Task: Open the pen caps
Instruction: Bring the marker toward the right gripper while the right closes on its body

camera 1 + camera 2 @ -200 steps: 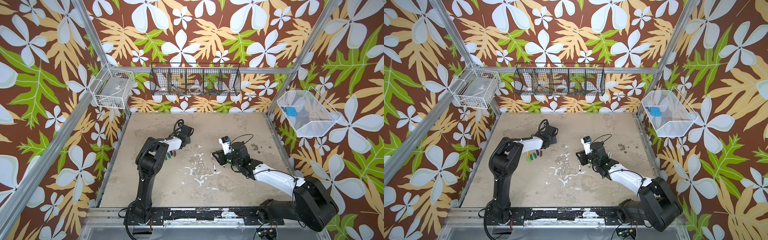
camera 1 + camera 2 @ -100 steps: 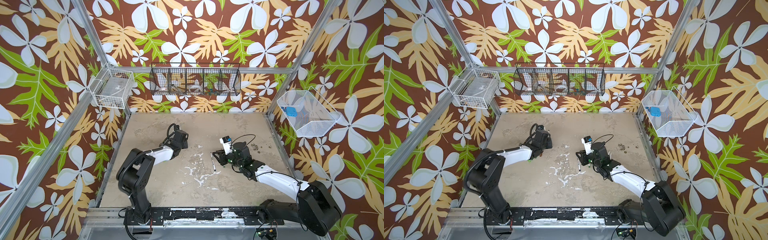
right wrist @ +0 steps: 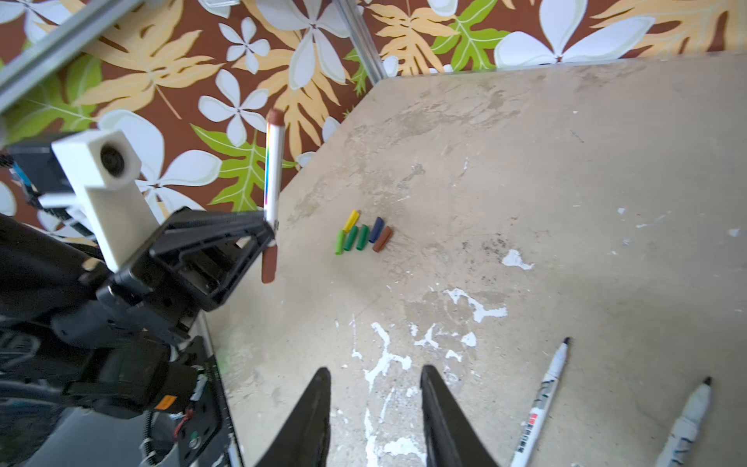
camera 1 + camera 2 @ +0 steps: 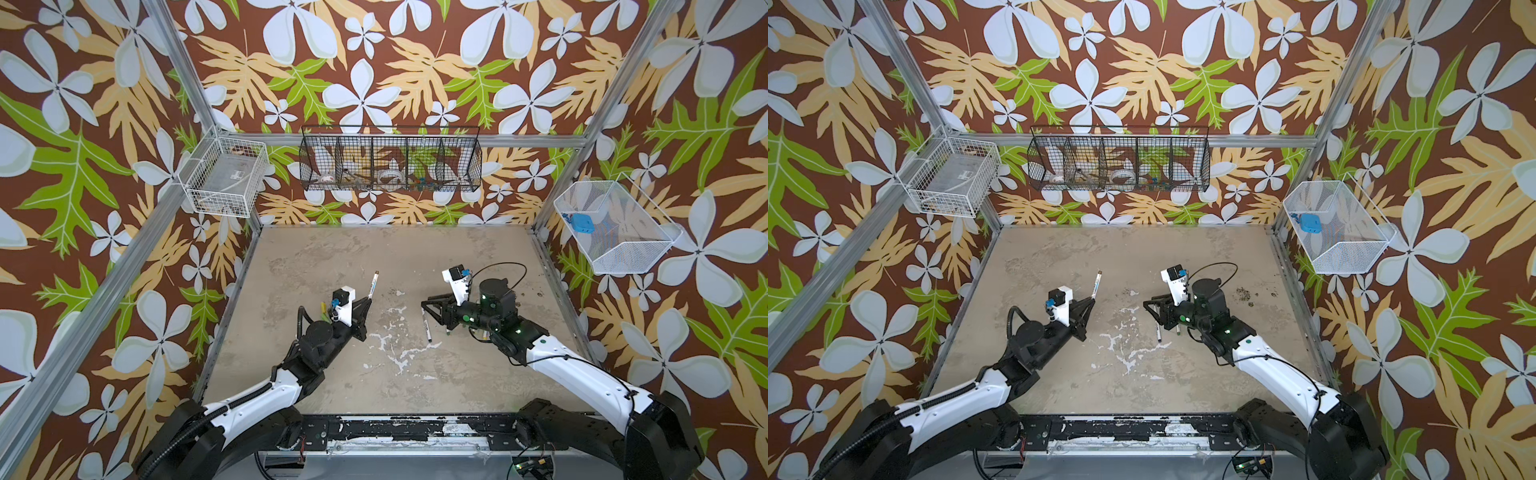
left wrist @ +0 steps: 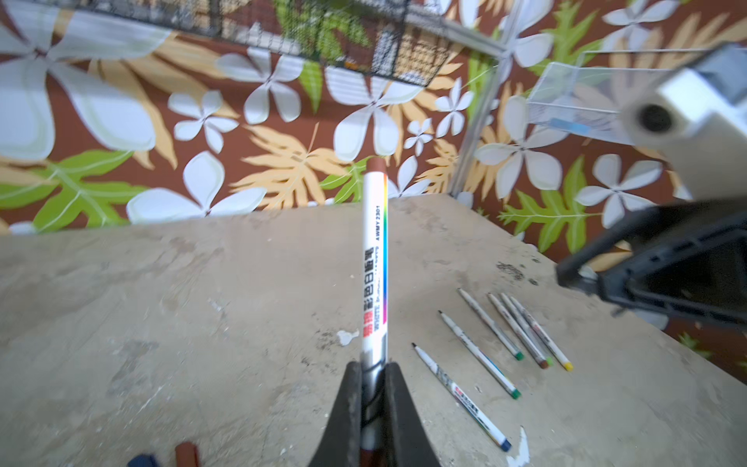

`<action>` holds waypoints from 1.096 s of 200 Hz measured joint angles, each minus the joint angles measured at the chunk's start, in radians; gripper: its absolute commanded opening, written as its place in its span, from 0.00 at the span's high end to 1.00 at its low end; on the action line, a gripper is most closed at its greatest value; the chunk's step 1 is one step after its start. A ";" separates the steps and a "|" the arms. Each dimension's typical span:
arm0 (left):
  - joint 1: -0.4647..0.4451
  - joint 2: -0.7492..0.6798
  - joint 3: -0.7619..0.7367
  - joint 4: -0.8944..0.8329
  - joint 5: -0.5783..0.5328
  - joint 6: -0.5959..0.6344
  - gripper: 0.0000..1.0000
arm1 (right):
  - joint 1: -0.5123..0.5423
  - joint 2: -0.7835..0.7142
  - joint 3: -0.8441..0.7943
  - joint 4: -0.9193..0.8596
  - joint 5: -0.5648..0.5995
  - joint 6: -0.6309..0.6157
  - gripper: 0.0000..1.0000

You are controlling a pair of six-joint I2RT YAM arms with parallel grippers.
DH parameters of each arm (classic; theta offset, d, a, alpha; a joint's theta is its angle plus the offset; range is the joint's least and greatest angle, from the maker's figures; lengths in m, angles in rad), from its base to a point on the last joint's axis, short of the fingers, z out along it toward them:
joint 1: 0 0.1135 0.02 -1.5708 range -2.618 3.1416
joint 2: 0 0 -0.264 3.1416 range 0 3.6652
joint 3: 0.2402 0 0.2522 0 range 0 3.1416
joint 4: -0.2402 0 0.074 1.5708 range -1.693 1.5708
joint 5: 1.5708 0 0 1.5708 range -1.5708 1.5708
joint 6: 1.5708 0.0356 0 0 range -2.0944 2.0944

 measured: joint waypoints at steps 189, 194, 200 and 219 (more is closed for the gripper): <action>-0.096 0.037 -0.080 0.170 0.303 0.282 0.92 | 0.014 0.070 0.151 -0.223 -0.341 0.131 0.57; -0.096 0.039 -0.079 0.170 0.306 0.282 0.92 | 0.018 0.074 0.155 -0.223 -0.343 0.131 0.58; -0.096 0.040 -0.078 0.169 0.309 0.282 0.92 | 0.024 0.081 0.160 -0.224 -0.345 0.131 0.59; -0.097 0.043 -0.076 0.168 0.318 0.282 0.92 | 0.043 0.103 0.177 -0.224 -0.346 0.132 0.61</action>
